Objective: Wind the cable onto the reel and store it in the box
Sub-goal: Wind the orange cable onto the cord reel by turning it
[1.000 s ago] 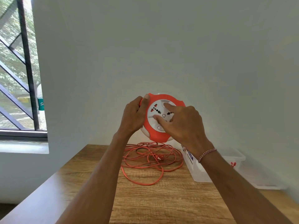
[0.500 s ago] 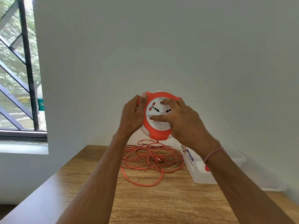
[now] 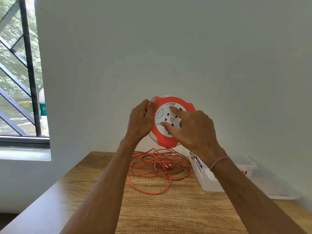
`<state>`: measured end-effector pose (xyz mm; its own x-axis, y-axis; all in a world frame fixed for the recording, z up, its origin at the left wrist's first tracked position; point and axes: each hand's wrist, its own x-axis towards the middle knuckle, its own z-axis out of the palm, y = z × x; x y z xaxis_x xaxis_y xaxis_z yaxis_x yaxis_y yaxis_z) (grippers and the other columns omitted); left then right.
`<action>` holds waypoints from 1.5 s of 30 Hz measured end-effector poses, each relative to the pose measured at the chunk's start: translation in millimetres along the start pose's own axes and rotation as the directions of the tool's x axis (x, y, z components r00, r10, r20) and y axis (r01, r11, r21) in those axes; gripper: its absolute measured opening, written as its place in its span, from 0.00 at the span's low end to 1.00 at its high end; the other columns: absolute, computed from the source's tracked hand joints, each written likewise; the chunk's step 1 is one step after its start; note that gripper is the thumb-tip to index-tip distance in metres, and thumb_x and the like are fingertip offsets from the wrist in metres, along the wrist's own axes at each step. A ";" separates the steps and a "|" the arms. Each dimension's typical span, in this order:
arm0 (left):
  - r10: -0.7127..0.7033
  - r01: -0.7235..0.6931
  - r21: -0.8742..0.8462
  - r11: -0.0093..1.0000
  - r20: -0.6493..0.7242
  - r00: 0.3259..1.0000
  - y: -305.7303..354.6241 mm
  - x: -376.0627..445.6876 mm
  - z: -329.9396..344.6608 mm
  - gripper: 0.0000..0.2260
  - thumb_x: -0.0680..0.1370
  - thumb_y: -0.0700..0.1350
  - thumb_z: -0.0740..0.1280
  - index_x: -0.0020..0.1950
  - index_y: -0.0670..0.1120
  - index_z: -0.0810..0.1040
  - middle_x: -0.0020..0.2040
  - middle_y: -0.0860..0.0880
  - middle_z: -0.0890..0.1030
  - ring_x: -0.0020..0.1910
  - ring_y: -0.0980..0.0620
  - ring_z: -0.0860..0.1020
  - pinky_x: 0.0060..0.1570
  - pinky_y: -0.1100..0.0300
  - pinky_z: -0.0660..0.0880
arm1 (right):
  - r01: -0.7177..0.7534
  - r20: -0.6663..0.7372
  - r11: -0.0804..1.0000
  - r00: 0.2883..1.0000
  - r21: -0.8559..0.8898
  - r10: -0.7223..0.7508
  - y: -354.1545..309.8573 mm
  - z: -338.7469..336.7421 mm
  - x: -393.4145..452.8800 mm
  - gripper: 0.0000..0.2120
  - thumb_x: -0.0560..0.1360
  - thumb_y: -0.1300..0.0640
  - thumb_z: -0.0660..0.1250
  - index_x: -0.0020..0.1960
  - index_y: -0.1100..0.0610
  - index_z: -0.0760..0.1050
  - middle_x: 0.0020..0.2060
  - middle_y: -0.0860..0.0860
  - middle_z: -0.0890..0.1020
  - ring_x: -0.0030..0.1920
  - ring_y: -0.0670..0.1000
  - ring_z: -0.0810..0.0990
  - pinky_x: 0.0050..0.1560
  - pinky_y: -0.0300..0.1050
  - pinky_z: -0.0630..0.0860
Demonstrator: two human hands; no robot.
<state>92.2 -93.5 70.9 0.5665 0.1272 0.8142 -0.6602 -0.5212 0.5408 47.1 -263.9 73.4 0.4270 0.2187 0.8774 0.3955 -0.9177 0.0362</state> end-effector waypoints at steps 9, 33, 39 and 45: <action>-0.032 0.032 -0.015 0.999 -0.012 0.999 0.2 -1.3 0.4 0.26 0.83 0.60 0.53 0.47 0.40 0.78 0.40 0.43 0.84 0.37 0.43 0.83 0.40 0.39 0.81 | 0.266 0.205 0.955 0.935 0.128 -0.288 19.4 -15.5 9.4 0.19 0.68 0.62 0.77 0.55 0.47 0.83 0.66 0.52 0.75 0.64 0.55 0.68 0.54 0.51 0.78; -0.053 0.053 -0.023 0.998 -0.001 0.999 4.4 -3.4 -0.2 0.23 0.84 0.58 0.54 0.51 0.42 0.79 0.43 0.47 0.85 0.38 0.49 0.85 0.42 0.44 0.84 | 0.048 -0.023 0.988 0.999 0.147 -0.045 8.0 -7.2 3.4 0.20 0.76 0.46 0.68 0.64 0.55 0.78 0.52 0.55 0.85 0.48 0.56 0.85 0.50 0.51 0.82; -0.067 0.066 -0.031 0.997 -0.019 0.998 3.9 -2.2 -4.1 0.22 0.85 0.57 0.54 0.53 0.42 0.80 0.45 0.46 0.85 0.40 0.48 0.85 0.44 0.43 0.84 | 0.237 0.152 0.962 0.954 0.138 -0.257 16.8 -9.6 8.5 0.22 0.69 0.63 0.76 0.60 0.46 0.81 0.65 0.55 0.75 0.64 0.58 0.71 0.54 0.54 0.79; -0.057 0.057 -0.024 0.998 -0.014 0.998 5.3 -3.6 -3.9 0.21 0.85 0.56 0.54 0.53 0.41 0.79 0.45 0.45 0.85 0.41 0.48 0.85 0.44 0.43 0.84 | 0.231 0.249 0.972 0.944 -0.042 -0.214 7.3 -11.0 4.9 0.32 0.63 0.56 0.81 0.64 0.40 0.77 0.67 0.55 0.74 0.65 0.60 0.70 0.56 0.59 0.76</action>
<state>84.7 -93.4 71.7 0.5967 0.1685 0.7846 -0.6386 -0.4924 0.5914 43.1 -273.2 83.3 0.5213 0.4857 0.7017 0.4492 -0.8553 0.2583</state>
